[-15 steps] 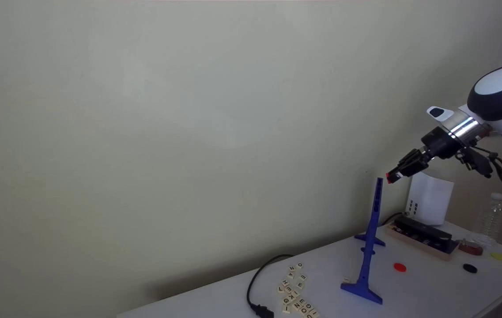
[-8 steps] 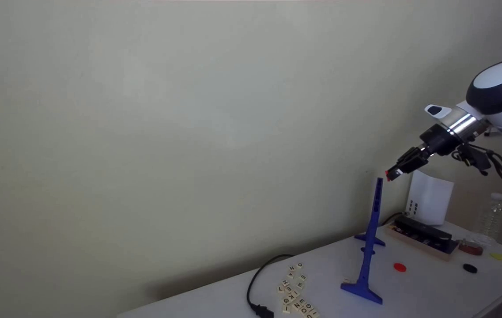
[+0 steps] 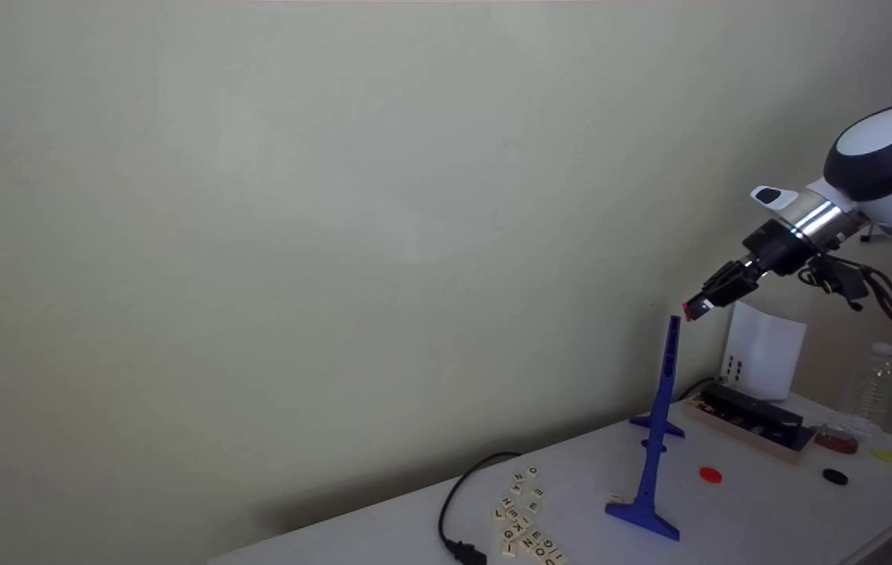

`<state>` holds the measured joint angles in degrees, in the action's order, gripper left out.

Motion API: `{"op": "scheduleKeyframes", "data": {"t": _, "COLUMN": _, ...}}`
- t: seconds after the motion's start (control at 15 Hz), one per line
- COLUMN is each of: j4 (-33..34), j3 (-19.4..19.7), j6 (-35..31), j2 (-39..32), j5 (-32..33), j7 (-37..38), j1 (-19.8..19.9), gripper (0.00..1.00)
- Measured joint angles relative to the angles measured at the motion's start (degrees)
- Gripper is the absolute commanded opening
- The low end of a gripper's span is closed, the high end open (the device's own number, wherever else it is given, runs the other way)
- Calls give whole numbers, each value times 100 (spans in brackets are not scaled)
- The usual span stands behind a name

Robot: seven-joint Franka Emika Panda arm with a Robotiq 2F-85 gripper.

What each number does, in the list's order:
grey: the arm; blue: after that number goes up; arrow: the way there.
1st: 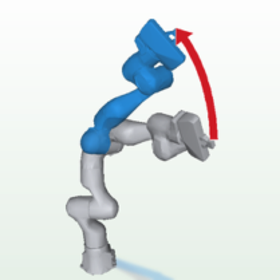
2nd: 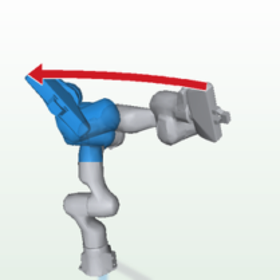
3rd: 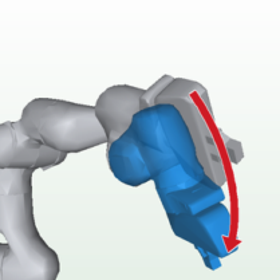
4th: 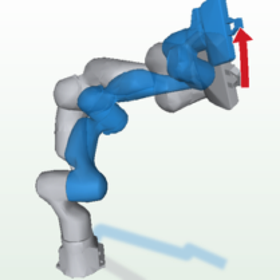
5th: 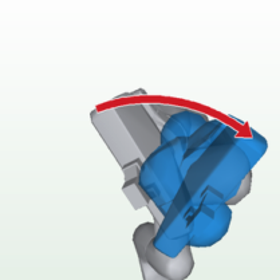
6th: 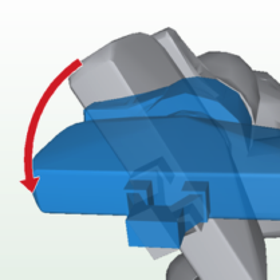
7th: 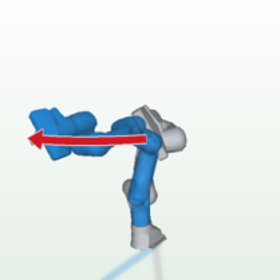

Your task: Put the orange circle inside the blue object

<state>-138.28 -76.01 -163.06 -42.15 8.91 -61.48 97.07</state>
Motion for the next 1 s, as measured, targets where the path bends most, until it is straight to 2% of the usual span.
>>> {"op": "scheduleKeyframes", "data": {"t": 0.4, "j4": 83, "j3": 241, "j6": 2, "j2": -138, "j5": 0, "j7": -32, "j1": -209, "gripper": 10}}
{"op": "scheduleKeyframes", "data": {"t": 1.0, "j4": 232, "j3": 303, "j6": 1, "j2": -553, "j5": 0, "j7": -413, "j1": -211, "gripper": 10}}
